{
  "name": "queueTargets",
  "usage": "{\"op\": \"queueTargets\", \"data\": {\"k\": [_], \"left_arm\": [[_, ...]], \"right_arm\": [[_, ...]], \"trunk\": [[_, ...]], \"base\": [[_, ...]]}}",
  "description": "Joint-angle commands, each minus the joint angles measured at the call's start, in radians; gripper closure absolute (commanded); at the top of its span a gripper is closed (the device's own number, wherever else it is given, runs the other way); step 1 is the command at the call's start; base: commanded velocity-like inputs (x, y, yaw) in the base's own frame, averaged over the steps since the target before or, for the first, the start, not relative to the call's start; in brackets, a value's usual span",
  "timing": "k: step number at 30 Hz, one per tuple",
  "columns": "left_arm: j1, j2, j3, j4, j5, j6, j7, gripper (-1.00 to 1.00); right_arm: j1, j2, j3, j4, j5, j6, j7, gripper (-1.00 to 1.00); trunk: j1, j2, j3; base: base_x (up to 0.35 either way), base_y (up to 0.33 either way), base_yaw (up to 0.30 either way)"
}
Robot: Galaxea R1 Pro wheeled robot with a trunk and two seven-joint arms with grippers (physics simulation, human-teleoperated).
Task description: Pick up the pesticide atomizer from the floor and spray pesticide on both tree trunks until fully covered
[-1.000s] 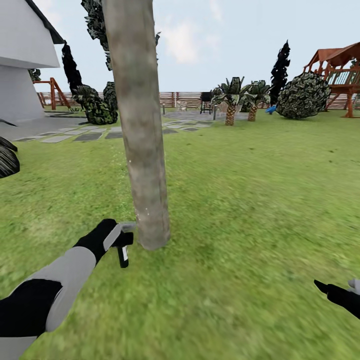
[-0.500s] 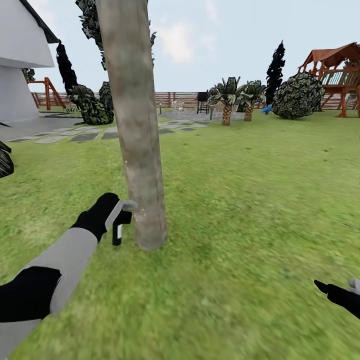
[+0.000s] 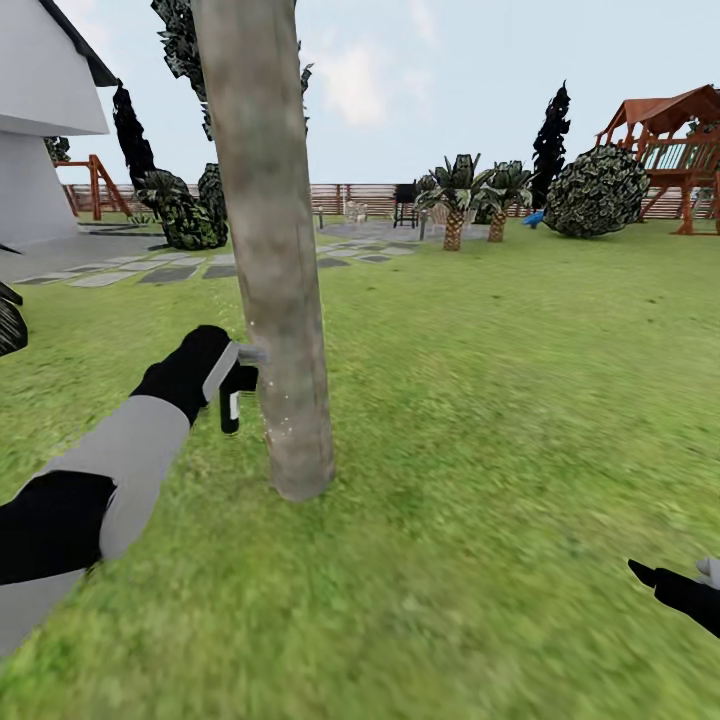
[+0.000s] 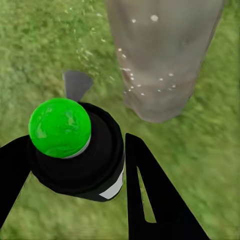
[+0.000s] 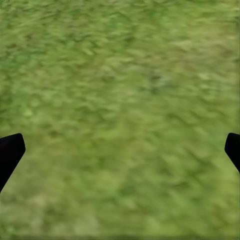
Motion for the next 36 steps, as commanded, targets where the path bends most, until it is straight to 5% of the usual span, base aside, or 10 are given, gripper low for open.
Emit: {"op": "queueTargets", "data": {"k": [1, 12, 19, 22, 25, 32, 36], "left_arm": [[-0.018, 0.0, 0.0, 0.011, -0.001, 0.0, 0.001, 1.0], [-0.192, -0.001, 0.0, 0.08, -0.004, 0.007, 0.0, 1.0], [-0.202, -0.003, 0.0, 0.083, -0.003, 0.006, 0.0, 1.0], [-0.203, -0.068, 0.001, 0.083, -0.003, 0.006, 0.001, 1.0], [-0.206, -0.092, 0.001, 0.084, -0.003, 0.006, 0.001, 1.0], [-0.213, -0.085, 0.0, 0.142, -0.003, 0.006, 0.003, 1.0], [-0.213, -0.074, -0.001, 0.261, -0.003, 0.002, 0.001, 1.0]], "right_arm": [[0.0, 0.0, 0.0, 0.0, 0.0, 0.0, 0.0, -1.0], [0.0, 0.0, 0.0, 0.0, 0.0, 0.0, 0.0, -1.0], [0.0, 0.0, 0.0, 0.0, 0.0, -0.001, 0.0, -1.0], [0.0, 0.0, 0.0, 0.0, 0.0, 0.0, 0.0, -1.0], [0.0, 0.0, 0.0, 0.0, 0.0, 0.0, 0.0, -1.0], [0.0, 0.0, 0.0, 0.0, 0.0, 0.0, 0.0, -1.0], [0.0, 0.0, 0.0, 0.0, 0.0, -0.001, 0.0, -1.0]], "trunk": [[0.0, 0.0, 0.0], [0.0, 0.0, 0.0], [0.0, 0.0, 0.0], [0.0, 0.0, 0.0], [0.0, 0.0, 0.0], [0.0, 0.0, 0.0], [0.0, 0.0, 0.0]], "base": [[0.0, 0.0, 0.0], [0.0, 0.0, 0.0], [0.0, 0.0, 0.0], [0.0, 0.0, 0.0], [0.0, 0.0, 0.0], [0.0, 0.0, 0.0], [0.0, 0.0, 0.0]]}}
